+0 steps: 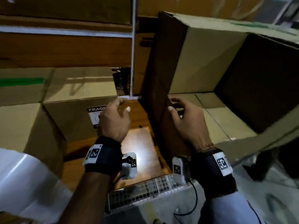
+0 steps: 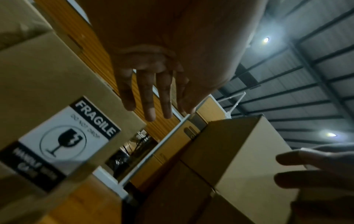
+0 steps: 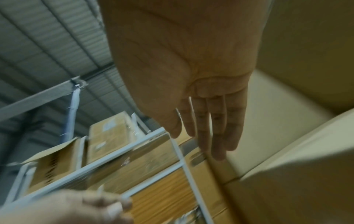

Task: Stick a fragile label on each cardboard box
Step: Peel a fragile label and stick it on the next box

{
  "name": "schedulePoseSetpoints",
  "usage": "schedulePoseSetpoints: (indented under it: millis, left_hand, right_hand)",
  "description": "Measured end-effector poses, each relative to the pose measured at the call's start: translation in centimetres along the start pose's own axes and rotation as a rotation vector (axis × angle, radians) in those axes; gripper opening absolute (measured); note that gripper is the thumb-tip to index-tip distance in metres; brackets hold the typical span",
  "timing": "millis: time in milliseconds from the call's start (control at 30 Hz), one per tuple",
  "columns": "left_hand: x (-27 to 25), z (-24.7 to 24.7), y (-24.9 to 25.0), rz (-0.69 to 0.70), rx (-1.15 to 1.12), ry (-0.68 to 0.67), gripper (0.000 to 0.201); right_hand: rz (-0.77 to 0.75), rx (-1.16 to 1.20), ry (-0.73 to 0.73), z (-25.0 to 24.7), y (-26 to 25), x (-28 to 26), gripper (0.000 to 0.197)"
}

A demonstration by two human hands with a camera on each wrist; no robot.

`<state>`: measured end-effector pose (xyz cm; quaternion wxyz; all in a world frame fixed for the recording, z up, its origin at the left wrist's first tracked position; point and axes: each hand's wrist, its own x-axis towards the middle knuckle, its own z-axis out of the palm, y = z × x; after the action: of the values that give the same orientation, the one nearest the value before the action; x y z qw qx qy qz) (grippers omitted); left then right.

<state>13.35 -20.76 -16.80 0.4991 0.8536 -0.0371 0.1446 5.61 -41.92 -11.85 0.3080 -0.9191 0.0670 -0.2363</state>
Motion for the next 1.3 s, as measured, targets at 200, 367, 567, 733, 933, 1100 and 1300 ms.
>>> schedulePoseSetpoints:
  millis: [200, 367, 567, 733, 933, 1100, 1300]
  left_hand:
    - [-4.8, 5.5, 2.9, 0.086, -0.049, -0.219, 0.034]
    - [-9.7, 8.9, 5.7, 0.06, -0.115, -0.315, 0.042]
    - [-14.9, 12.9, 6.8, -0.029, -0.09, -0.358, 0.062]
    - [-16.7, 15.0, 7.7, -0.087, -0.099, -0.345, 0.063]
    - [-17.8, 15.7, 8.8, -0.131, -0.106, -0.246, 0.052]
    - [-17.9, 15.5, 9.5, -0.152, -0.134, -0.246, 0.049]
    - [-15.6, 13.9, 9.8, -0.184, -0.108, -0.344, 0.061]
  right_hand:
    - [0.12, -0.017, 0.126, -6.0, 4.2, -3.7, 0.032]
    - [0.257, -0.079, 0.3, -8.8, 10.2, -5.7, 0.029]
    - [0.403, -0.214, 0.102, -10.6, 16.3, -7.0, 0.055]
    - [0.354, -0.355, -0.053, -10.7, 18.5, -7.7, 0.067]
    - [0.291, -0.411, -0.094, -10.6, 19.5, -8.0, 0.068]
    - [0.272, -0.428, -0.128, -11.5, 19.5, -7.9, 0.066]
    - [0.252, -0.329, -0.131, -13.2, 16.6, -6.5, 0.077]
